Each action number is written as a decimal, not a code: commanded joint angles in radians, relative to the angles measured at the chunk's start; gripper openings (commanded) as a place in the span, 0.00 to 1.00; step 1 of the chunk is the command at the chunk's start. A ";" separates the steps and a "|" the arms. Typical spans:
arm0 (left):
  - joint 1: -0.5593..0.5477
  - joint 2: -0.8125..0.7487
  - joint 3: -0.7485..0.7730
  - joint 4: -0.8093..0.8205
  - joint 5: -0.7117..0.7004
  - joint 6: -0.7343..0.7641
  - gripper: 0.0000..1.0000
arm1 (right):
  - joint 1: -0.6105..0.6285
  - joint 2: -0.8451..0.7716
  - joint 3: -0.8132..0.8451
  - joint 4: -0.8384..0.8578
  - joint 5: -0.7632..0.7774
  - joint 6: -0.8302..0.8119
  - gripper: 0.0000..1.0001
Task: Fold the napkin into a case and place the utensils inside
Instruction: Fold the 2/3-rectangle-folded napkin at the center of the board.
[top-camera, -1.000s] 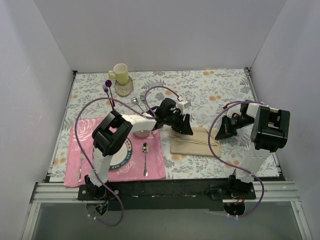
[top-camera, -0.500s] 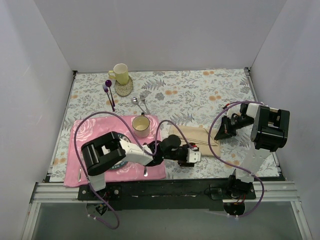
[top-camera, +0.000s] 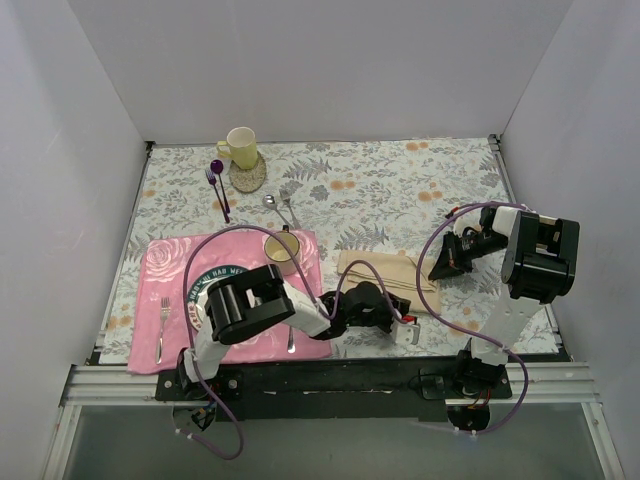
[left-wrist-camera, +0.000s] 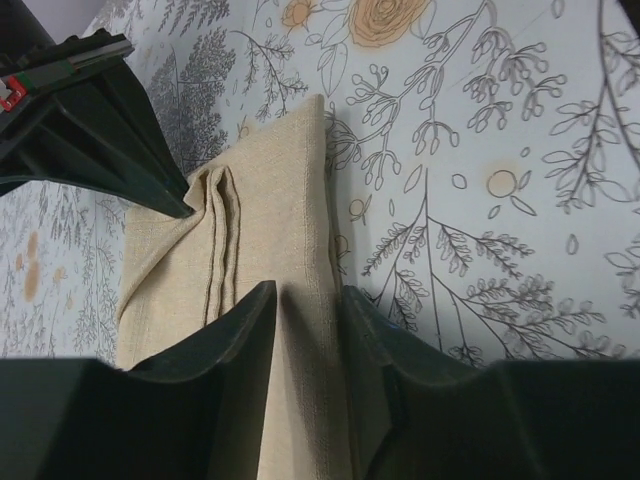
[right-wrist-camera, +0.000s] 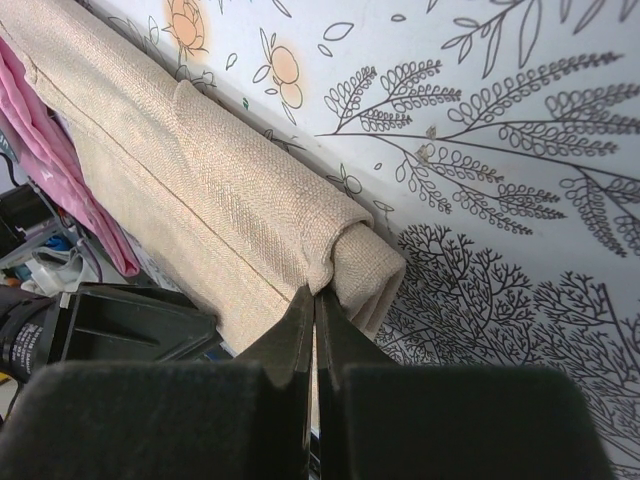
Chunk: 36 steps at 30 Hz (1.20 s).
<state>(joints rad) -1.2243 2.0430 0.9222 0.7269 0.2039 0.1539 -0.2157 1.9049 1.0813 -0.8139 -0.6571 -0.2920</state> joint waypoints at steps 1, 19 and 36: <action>-0.004 0.040 0.053 -0.052 -0.051 0.058 0.28 | 0.009 0.037 -0.044 0.062 0.117 -0.052 0.01; 0.183 0.011 0.428 -0.564 0.285 -0.418 0.00 | 0.009 0.036 -0.043 0.064 0.106 -0.073 0.01; 0.358 0.296 0.814 -0.946 0.647 -0.777 0.00 | 0.010 0.025 -0.014 0.036 0.042 -0.099 0.02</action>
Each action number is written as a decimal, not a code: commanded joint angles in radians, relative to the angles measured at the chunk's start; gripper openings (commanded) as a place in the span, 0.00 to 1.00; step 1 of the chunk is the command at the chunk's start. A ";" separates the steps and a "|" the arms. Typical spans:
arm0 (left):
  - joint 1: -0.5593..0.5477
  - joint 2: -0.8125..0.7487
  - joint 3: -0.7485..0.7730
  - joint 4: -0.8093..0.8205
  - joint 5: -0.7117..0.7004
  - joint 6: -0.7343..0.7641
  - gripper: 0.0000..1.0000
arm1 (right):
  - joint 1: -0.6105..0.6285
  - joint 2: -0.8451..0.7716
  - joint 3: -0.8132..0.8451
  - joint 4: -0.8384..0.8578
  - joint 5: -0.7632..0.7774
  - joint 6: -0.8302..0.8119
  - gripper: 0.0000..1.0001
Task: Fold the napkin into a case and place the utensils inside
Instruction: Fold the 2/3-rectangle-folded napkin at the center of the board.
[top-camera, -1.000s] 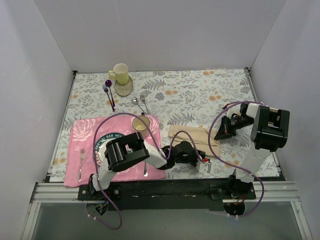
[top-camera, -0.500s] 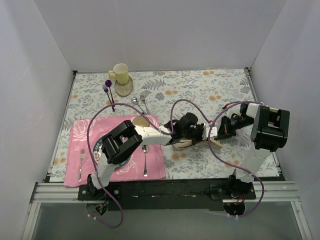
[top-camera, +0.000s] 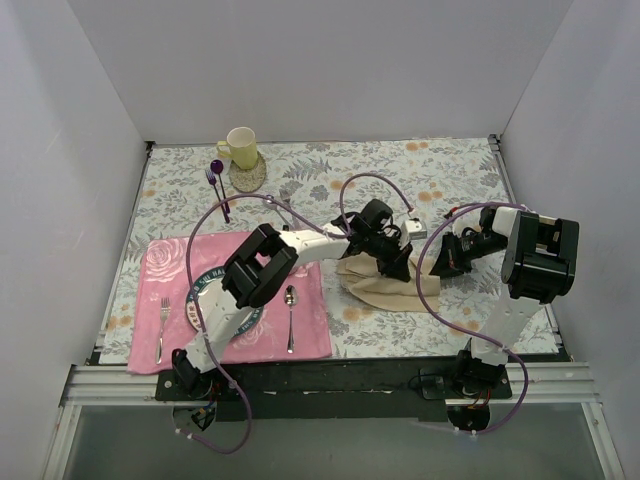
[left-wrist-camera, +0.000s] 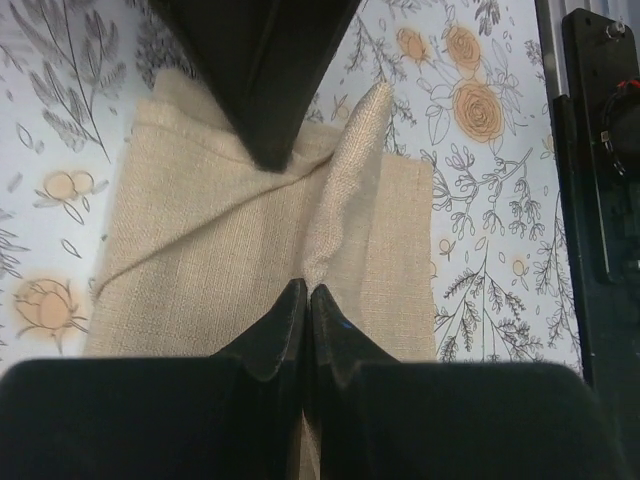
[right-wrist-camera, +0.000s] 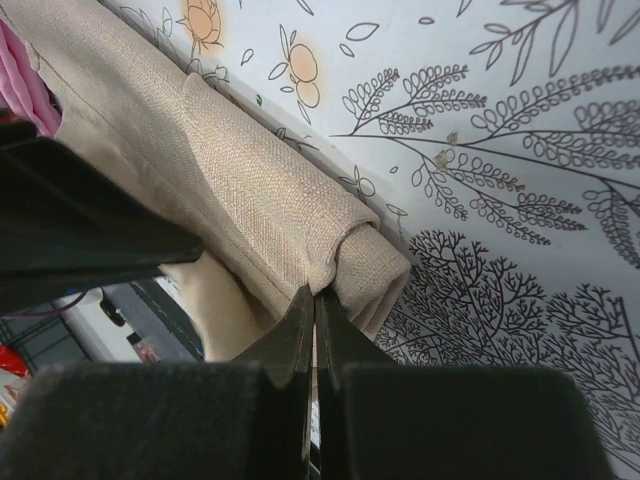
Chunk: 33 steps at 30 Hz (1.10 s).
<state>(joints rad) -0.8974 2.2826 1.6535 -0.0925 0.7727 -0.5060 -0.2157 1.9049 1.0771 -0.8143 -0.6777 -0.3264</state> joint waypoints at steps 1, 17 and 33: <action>0.038 0.073 0.094 -0.136 0.091 -0.135 0.00 | 0.010 0.020 -0.008 0.033 0.055 -0.066 0.02; -0.115 -0.256 -0.313 0.131 -0.223 0.188 0.36 | 0.013 0.040 0.000 0.044 0.090 -0.057 0.04; -0.207 -0.178 -0.374 0.128 -0.458 0.402 0.29 | 0.013 0.051 0.009 0.035 0.095 -0.066 0.04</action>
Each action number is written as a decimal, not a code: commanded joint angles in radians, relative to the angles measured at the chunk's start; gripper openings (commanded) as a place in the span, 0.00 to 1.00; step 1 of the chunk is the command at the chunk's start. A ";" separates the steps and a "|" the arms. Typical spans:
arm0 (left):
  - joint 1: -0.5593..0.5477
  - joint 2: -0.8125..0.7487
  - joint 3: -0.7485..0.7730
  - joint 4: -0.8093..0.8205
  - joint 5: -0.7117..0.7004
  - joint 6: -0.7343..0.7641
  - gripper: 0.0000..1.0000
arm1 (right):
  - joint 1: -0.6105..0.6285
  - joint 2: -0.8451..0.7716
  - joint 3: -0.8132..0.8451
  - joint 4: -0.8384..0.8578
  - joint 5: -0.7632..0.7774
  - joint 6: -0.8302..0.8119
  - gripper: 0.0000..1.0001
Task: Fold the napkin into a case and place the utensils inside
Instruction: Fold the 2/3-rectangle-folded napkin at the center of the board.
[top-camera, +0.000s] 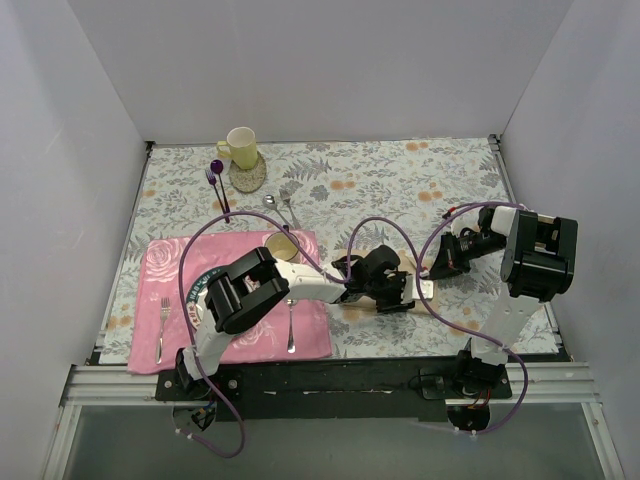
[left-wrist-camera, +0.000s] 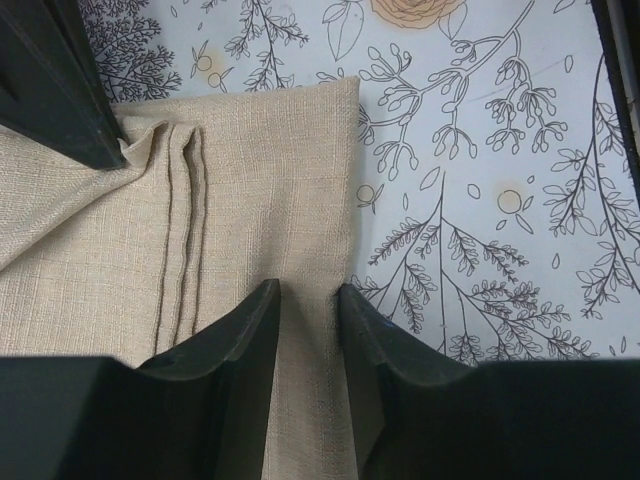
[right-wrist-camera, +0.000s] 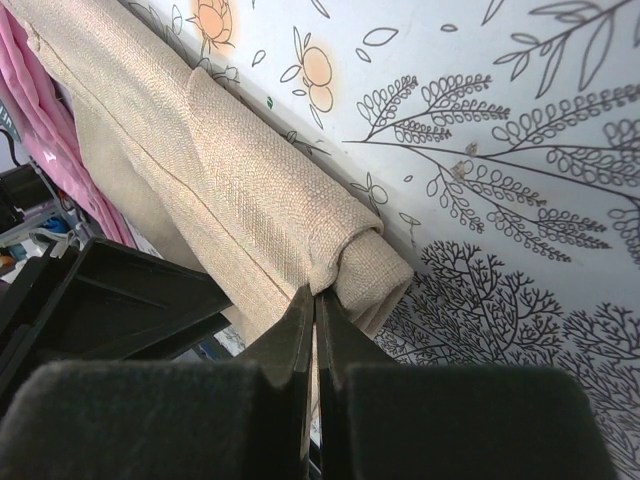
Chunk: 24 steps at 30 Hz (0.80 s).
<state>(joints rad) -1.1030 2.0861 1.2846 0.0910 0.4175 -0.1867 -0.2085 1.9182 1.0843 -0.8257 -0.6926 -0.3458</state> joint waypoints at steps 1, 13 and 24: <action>-0.004 0.014 -0.008 -0.057 -0.102 0.092 0.24 | 0.006 0.038 0.003 0.043 0.107 -0.047 0.04; 0.028 -0.012 0.057 -0.175 0.058 0.029 0.00 | 0.006 0.036 0.017 0.037 0.104 -0.059 0.04; 0.175 0.112 0.405 -0.373 0.345 -0.264 0.00 | 0.012 0.028 0.022 0.036 0.093 -0.074 0.06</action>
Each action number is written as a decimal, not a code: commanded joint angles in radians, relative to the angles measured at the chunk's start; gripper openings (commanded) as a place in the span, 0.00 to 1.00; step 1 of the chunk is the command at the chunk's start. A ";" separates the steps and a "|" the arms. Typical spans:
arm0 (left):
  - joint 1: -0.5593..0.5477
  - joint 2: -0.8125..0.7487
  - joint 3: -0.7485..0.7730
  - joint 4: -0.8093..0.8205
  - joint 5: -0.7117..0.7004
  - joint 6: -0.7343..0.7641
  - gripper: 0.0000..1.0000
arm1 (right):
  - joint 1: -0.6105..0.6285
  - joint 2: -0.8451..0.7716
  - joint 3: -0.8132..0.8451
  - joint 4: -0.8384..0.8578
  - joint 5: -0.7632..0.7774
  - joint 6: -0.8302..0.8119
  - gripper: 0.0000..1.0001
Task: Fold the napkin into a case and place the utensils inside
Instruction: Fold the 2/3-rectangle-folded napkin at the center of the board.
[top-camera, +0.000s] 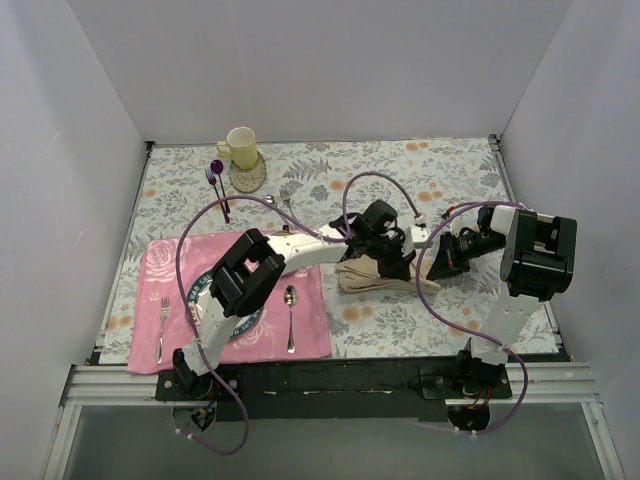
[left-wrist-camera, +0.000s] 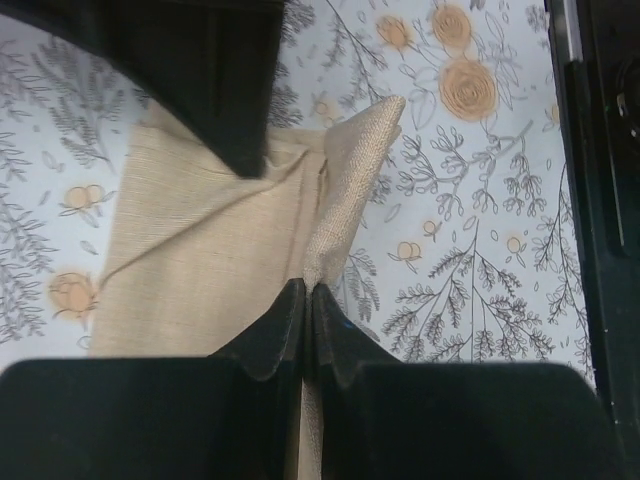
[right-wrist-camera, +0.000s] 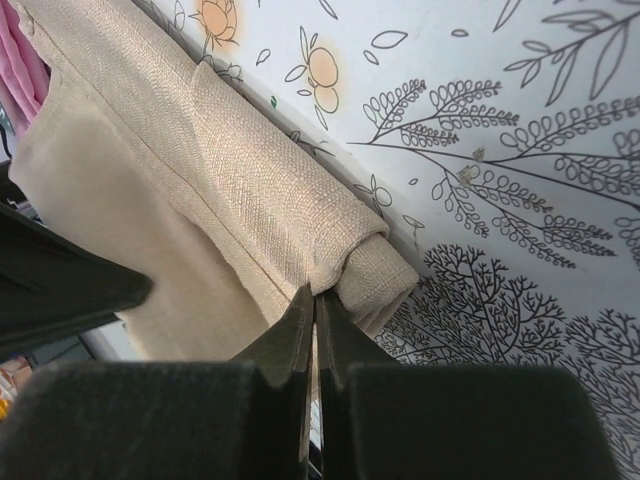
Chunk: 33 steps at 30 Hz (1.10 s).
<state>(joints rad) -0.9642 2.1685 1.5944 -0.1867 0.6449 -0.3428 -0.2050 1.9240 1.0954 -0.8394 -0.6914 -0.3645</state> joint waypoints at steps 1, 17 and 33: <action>0.044 0.054 0.116 -0.103 0.127 -0.120 0.00 | 0.009 0.023 0.012 0.048 0.086 -0.057 0.07; 0.154 0.275 0.280 -0.220 0.236 -0.271 0.00 | 0.012 0.004 0.067 -0.038 -0.029 -0.054 0.36; 0.163 0.289 0.263 -0.260 0.246 -0.240 0.00 | -0.011 0.009 0.173 -0.205 -0.171 -0.082 0.49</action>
<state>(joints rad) -0.8089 2.4317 1.8599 -0.3794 0.9051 -0.6025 -0.2096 1.9369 1.2133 -0.9539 -0.8047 -0.3943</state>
